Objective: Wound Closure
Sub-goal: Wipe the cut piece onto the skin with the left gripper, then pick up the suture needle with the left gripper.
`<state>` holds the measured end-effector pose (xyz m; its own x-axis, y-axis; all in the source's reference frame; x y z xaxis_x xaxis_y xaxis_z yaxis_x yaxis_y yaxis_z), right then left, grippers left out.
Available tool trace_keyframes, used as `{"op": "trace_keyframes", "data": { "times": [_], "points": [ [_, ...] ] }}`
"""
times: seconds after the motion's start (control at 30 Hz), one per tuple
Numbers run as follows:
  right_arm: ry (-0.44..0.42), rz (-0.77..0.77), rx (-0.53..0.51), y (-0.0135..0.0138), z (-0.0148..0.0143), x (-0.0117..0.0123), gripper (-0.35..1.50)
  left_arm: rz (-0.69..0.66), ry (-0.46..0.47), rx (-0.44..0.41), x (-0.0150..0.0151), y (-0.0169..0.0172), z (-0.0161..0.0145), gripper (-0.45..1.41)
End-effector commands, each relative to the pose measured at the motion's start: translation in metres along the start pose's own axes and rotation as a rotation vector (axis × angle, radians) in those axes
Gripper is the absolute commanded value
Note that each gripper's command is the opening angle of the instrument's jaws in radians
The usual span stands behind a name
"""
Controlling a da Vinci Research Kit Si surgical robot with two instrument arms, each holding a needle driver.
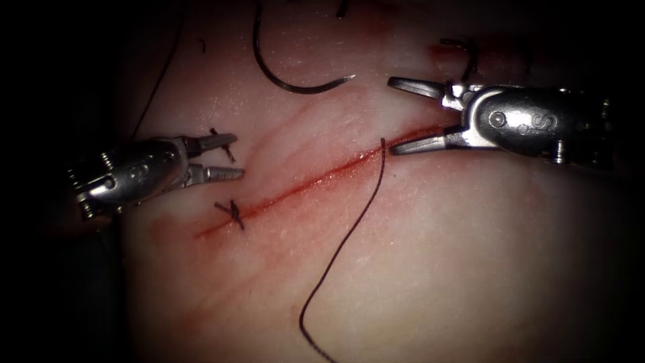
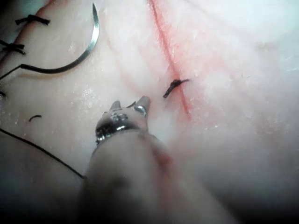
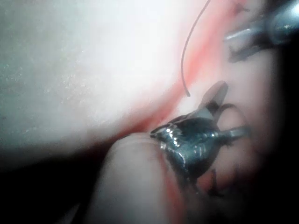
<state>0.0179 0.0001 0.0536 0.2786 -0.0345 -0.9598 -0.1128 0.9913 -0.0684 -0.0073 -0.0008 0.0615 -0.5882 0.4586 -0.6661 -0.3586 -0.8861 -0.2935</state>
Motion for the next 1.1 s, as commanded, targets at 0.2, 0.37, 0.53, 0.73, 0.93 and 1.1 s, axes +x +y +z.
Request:
{"op": "trace_keyframes", "data": {
  "times": [0.2,0.37,0.53,0.73,0.93,1.1],
  "points": [
    [0.003,-0.004,0.000,0.0003,0.0007,-0.0001,1.48,-0.134,-0.094,0.046,-0.0030,0.0001,-0.0040,0.77],
    [0.003,-0.004,0.000,0.0002,0.0007,-0.0001,1.48,-0.183,-0.097,0.059,-0.0051,0.0004,-0.0057,0.77],
    [0.004,-0.005,0.001,0.0002,0.0006,-0.0001,1.47,-0.212,-0.122,0.072,-0.0060,0.0004,-0.0069,0.77],
    [0.015,0.025,0.019,-0.0001,-0.0002,0.0001,1.38,-0.229,-0.013,0.088,0.0016,-0.0009,-0.0076,0.74],
    [-0.004,0.058,0.030,0.0012,-0.0020,-0.0004,1.38,-0.214,0.004,0.093,0.0119,-0.0014,-0.0054,0.72],
    [-0.053,0.121,-0.010,0.0021,-0.0043,-0.0011,1.25,-0.131,-0.063,0.108,0.0195,-0.0019,0.0002,0.72]
  ]
}}
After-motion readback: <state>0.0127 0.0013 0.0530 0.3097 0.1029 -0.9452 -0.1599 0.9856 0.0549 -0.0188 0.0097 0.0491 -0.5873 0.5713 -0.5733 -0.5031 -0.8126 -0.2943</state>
